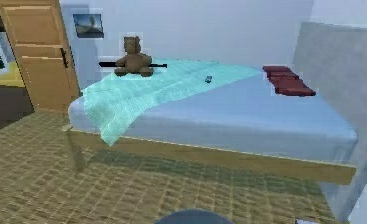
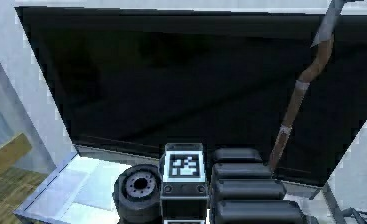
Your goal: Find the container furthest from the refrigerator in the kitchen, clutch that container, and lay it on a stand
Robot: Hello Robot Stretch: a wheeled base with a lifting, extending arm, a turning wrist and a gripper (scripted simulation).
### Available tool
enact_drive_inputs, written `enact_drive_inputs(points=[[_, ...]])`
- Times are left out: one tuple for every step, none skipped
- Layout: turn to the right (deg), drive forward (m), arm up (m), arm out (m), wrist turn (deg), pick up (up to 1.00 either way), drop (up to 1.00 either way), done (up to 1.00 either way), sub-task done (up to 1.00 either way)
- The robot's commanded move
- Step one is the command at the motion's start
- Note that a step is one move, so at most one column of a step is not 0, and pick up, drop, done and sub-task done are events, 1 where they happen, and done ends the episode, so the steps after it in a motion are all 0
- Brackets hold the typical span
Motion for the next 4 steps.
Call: enact_drive_inputs(points=[[45.0, 0.0, 0.0, 0.0, 0.0, 0.0, 0.0, 0.0, 0.0], [0.0, 0.0, 0.0, 0.36, 0.0, 0.0, 0.0, 0.0, 0.0], [0.0, 0.0, 0.0, 0.0, 39.0, 0.0, 0.0, 0.0, 0.0], [0.0, 0.0, 0.0, 0.0, 39.0, 0.0, 0.0, 0.0, 0.0]])
